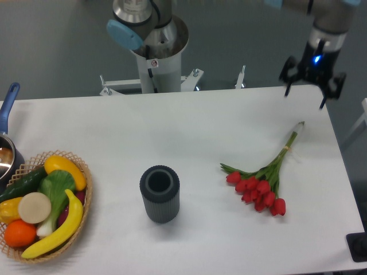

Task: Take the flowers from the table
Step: 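Move the gripper down toward the stems of the red tulips, then lower the open gripper around the tulip stems and close it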

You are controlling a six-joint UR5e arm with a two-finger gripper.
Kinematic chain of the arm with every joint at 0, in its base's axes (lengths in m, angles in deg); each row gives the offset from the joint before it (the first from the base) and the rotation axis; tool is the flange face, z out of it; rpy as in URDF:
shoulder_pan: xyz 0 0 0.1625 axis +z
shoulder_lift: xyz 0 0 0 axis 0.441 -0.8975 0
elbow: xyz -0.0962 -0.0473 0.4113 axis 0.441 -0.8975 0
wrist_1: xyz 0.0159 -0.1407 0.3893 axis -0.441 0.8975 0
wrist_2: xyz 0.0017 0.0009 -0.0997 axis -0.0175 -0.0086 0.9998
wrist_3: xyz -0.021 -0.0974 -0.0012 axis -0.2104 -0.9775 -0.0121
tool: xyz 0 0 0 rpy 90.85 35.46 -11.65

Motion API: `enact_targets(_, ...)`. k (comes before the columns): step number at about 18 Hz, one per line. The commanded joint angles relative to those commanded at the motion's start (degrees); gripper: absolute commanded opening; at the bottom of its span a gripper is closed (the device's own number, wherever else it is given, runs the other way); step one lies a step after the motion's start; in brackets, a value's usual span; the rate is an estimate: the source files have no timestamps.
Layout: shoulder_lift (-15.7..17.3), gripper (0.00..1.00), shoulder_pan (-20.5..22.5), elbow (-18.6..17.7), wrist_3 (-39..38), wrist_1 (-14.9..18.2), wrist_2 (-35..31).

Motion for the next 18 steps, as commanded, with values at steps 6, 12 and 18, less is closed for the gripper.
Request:
enact_targets(6,-4.22,1.00,-2.11,-0.09,-1.33,-4.40,-0.26)
enact_targets(12,-9.76,1.00,-3.43,2.10,-1.07,-6.51,-0.35)
enact_targets(18,-13.63,1.00,-5.36,4.74,-1.15,-6.69,-0.44)
